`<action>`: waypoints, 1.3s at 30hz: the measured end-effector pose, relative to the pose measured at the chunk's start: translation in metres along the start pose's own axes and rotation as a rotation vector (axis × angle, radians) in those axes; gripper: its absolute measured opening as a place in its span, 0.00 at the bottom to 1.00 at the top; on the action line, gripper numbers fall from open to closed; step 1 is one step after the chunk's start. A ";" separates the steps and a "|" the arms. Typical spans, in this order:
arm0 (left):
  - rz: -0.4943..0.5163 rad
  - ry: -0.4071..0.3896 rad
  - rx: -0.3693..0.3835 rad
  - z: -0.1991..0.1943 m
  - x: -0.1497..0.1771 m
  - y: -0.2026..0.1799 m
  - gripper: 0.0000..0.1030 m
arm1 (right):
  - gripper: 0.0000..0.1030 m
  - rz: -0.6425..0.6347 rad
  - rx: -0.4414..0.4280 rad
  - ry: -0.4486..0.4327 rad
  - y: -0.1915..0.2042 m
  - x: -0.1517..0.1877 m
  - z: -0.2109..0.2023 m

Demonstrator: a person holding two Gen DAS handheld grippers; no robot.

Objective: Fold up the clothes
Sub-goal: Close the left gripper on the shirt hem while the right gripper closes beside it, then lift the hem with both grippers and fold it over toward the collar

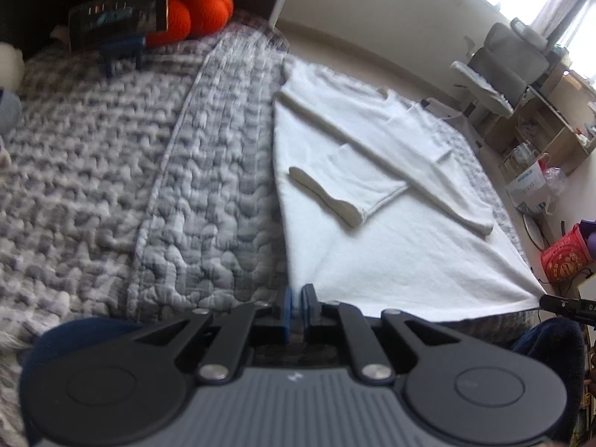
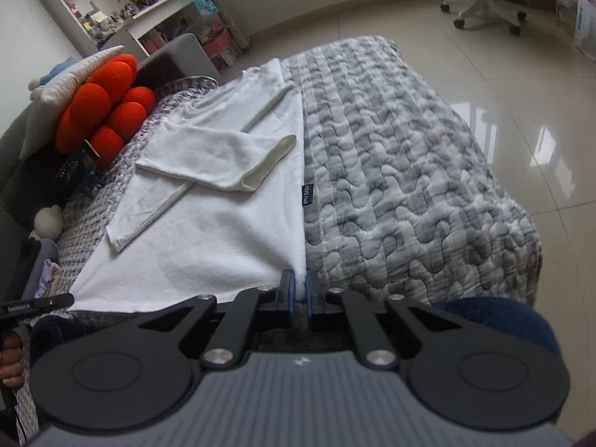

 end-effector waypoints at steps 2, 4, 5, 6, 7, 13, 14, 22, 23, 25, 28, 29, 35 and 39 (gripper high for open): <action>0.006 -0.008 0.005 -0.011 0.000 -0.003 0.05 | 0.06 -0.010 -0.001 -0.015 0.002 -0.001 -0.009; 0.018 -0.011 0.010 -0.019 0.001 -0.006 0.05 | 0.06 -0.013 -0.005 -0.027 0.004 -0.001 -0.019; 0.025 -0.012 0.010 -0.023 0.002 -0.007 0.05 | 0.06 -0.015 -0.007 -0.031 0.004 -0.001 -0.024; 0.030 -0.009 0.004 -0.023 0.003 -0.006 0.05 | 0.06 -0.018 -0.006 -0.033 0.004 0.000 -0.026; 0.035 -0.004 -0.003 -0.022 0.004 -0.005 0.05 | 0.06 -0.022 -0.005 -0.032 0.004 0.001 -0.028; 0.041 0.042 -0.054 -0.001 0.011 -0.003 0.06 | 0.06 -0.034 0.028 0.012 0.007 0.003 -0.001; 0.045 0.042 -0.061 0.000 0.012 -0.005 0.06 | 0.06 -0.033 0.032 0.015 0.007 0.004 0.003; 0.070 0.064 -0.092 0.004 0.022 -0.007 0.06 | 0.07 -0.015 0.049 0.035 -0.003 0.008 0.007; 0.074 0.069 -0.094 0.005 0.024 -0.008 0.06 | 0.07 -0.013 0.045 0.038 -0.004 0.010 0.006; 0.080 0.077 -0.100 0.008 0.027 -0.008 0.06 | 0.07 -0.012 0.042 0.042 -0.004 0.013 0.006; 0.092 0.074 -0.110 0.011 0.026 -0.011 0.06 | 0.07 -0.019 0.048 0.038 -0.003 0.013 0.006; 0.093 0.071 -0.111 0.011 0.024 -0.012 0.06 | 0.07 -0.017 0.046 0.031 -0.002 0.011 0.005; 0.084 0.043 -0.101 0.005 0.014 -0.013 0.06 | 0.08 -0.011 0.023 -0.021 0.004 -0.006 0.002; 0.079 0.038 -0.100 0.006 0.006 -0.012 0.06 | 0.08 -0.010 0.024 -0.039 0.004 -0.018 0.005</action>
Point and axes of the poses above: each gripper's, at about its wrist camera, not at the fingertips, and z roughly the way its jaws point, y to its left, x to its underside, the point moved 4 cm from there along z, roughly the way its jaws point, and after that the axes turned 2 degrees about x, right-handed, at the moved point
